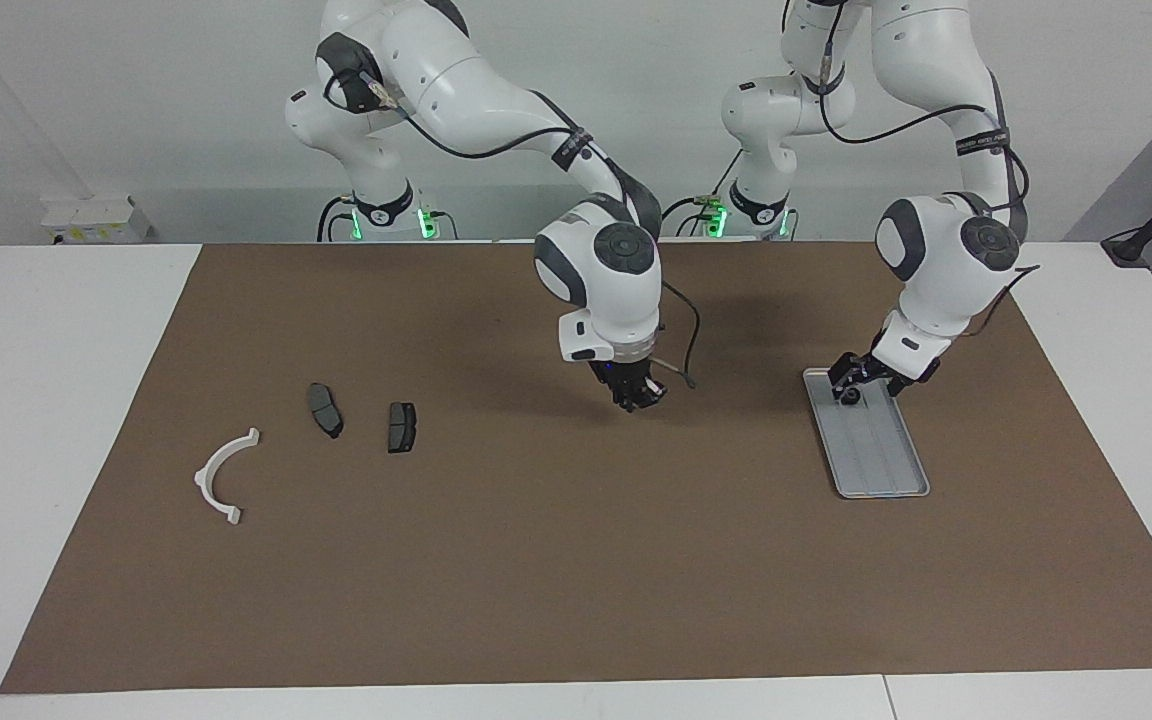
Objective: Pick bearing gear from pile to tray
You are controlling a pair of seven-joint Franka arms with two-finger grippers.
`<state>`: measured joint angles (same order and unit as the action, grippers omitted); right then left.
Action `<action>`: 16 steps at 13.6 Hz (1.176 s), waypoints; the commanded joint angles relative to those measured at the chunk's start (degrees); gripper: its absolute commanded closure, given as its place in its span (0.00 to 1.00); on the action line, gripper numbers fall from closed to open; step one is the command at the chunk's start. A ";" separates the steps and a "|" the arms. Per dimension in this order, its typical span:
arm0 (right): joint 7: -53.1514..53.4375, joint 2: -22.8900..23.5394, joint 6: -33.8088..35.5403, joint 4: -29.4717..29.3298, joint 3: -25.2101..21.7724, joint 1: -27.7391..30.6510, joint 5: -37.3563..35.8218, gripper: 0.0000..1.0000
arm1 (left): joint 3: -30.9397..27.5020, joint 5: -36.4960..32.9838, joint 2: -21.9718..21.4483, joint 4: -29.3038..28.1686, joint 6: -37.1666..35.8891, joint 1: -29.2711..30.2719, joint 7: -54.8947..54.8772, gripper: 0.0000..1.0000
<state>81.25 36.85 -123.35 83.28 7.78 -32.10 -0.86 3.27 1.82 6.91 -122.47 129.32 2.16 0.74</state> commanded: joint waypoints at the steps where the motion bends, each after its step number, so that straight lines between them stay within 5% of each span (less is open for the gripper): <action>1: 1.10 0.68 -3.11 0.21 0.05 0.19 -0.90 1.00 | -0.46 0.12 0.12 0.65 -0.65 -1.98 4.78 0.00; 5: 1.28 0.68 -5.50 2.23 -0.04 0.02 -0.90 1.00 | -0.37 0.12 0.21 0.92 -0.39 -3.65 8.57 0.00; 6: 1.28 0.68 -5.50 2.24 -0.04 0.10 -0.90 0.80 | -0.46 0.12 0.21 1.18 -0.39 -4.43 9.36 0.00; 7: 1.28 0.68 -5.50 2.15 -0.13 0.19 -0.90 0.34 | -0.46 0.12 0.21 1.36 -0.39 -4.62 9.80 0.00; 8: 1.28 0.50 -4.62 1.71 -0.22 0.11 -0.90 0.00 | -0.46 0.12 0.30 1.36 -0.39 -4.62 9.89 0.00; 12: -0.38 -0.72 5.63 -3.64 -0.13 3.95 -0.73 0.00 | -0.37 0.12 0.65 2.14 0.14 -6.72 15.41 0.00; 16: -17.65 -7.48 15.75 -5.50 0.13 10.37 0.68 0.00 | -0.37 0.29 1.61 3.90 2.95 -15.93 29.63 0.00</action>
<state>71.26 33.08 -111.18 77.15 6.98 -24.95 -0.89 3.61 1.85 7.19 -120.31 130.62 -8.70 23.66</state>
